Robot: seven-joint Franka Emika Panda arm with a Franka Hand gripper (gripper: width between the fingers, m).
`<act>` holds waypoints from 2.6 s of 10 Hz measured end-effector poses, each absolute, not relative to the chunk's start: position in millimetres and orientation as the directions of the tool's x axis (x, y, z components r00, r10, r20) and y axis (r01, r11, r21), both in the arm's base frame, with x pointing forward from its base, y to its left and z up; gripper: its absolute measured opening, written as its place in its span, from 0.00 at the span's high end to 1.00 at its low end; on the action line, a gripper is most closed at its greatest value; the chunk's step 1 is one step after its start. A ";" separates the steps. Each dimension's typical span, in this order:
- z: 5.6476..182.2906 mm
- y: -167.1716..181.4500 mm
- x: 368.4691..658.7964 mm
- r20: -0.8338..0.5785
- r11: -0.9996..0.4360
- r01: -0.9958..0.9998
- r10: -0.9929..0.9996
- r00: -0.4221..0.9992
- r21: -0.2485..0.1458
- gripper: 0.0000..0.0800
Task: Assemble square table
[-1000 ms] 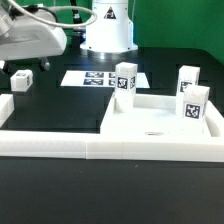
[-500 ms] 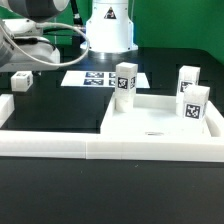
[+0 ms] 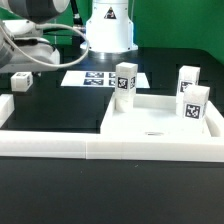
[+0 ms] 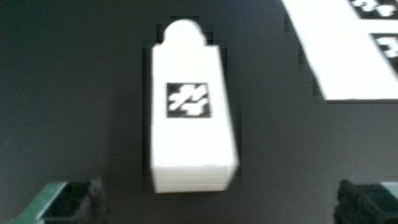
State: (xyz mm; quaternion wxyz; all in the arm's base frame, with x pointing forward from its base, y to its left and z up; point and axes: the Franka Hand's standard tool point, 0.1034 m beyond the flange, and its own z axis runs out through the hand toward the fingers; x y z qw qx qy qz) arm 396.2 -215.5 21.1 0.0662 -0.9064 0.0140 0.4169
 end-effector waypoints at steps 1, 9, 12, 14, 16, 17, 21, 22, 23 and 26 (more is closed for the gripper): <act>16.9 -212.9 380.6 -0.765 -0.990 -0.091 0.025 0.644 -0.109 0.19; 10.8 -208.4 371.0 -0.768 -0.990 -0.091 0.026 0.640 -0.109 0.53; 10.8 -208.4 371.0 -0.768 -0.990 -0.091 0.026 0.640 -0.109 0.64; 10.8 -208.4 371.0 -0.768 -0.990 -0.091 0.026 0.640 -0.109 0.64; 14.4 -207.0 375.7 -0.764 -0.990 -0.086 0.029 0.645 -0.110 0.64; 36.6 -198.5 388.6 -0.768 -0.988 -0.081 0.047 0.638 -0.128 0.64; 107.9 -145.0 410.2 -0.721 -0.991 -0.095 -0.001 0.693 -0.090 0.64; 104.7 -144.8 411.7 -0.711 -0.991 -0.083 0.013 0.703 -0.101 0.64; 101.1 -148.6 423.8 -0.627 -0.993 -0.072 0.001 0.779 -0.092 0.64; 135.7 -103.9 458.6 -0.454 -0.986 -0.134 -0.076 0.888 -0.098 0.64</act>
Offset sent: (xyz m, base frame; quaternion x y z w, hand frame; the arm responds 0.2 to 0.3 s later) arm 0.0000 0.0000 0.0000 0.0000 0.0000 0.0000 1.0000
